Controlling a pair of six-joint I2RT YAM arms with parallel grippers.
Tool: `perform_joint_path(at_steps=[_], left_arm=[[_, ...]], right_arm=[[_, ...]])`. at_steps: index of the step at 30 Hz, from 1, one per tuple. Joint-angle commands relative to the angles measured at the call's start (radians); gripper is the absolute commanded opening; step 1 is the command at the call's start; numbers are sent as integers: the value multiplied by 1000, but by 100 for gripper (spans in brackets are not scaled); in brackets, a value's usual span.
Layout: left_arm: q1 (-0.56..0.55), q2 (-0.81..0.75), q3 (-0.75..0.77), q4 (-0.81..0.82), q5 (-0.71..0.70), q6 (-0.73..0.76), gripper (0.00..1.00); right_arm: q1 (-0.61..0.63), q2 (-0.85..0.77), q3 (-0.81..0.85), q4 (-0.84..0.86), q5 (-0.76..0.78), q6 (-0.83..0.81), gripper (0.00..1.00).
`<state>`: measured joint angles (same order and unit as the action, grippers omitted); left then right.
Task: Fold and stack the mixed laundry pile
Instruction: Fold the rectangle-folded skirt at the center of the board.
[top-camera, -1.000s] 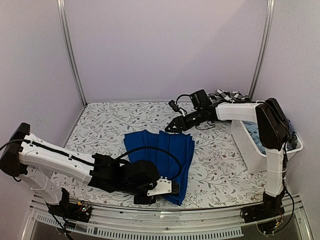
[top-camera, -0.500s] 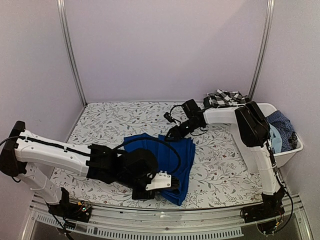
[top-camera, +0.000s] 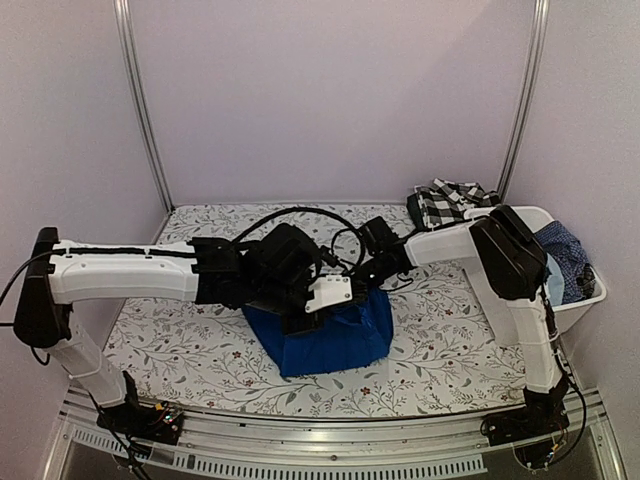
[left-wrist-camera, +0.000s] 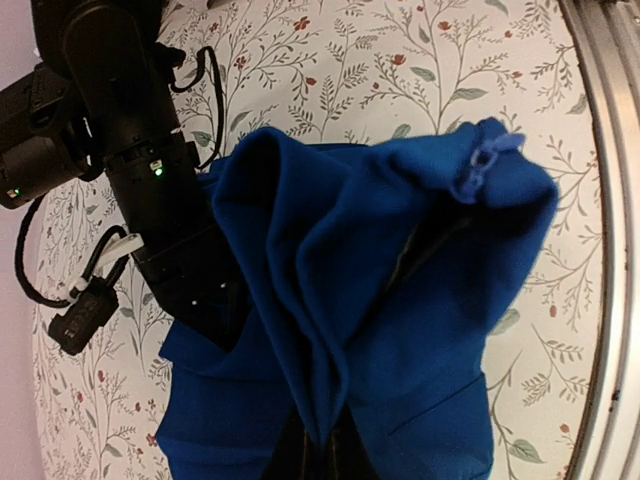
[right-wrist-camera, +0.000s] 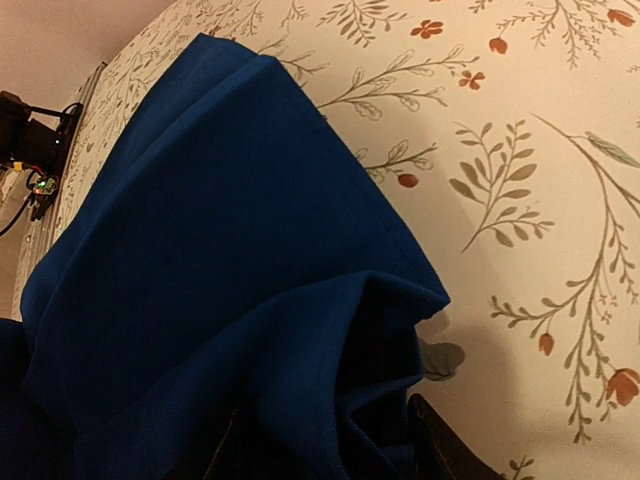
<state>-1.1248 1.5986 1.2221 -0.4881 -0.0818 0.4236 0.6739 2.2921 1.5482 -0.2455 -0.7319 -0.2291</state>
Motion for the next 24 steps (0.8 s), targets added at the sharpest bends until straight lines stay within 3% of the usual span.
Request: perform_joint_path(at_steps=[1,14,24], left_arm=[[61,55,48,45,-16,82,0],[154,187,40,205,-156,169,0],[160,207,-82,398,-216,215,3]], right_arm=[[53,-30,-143,-64,-27,9,50],[61,-75,-177,-46,-68,10,50],[-35,-144,-136,-79,64,77,54]])
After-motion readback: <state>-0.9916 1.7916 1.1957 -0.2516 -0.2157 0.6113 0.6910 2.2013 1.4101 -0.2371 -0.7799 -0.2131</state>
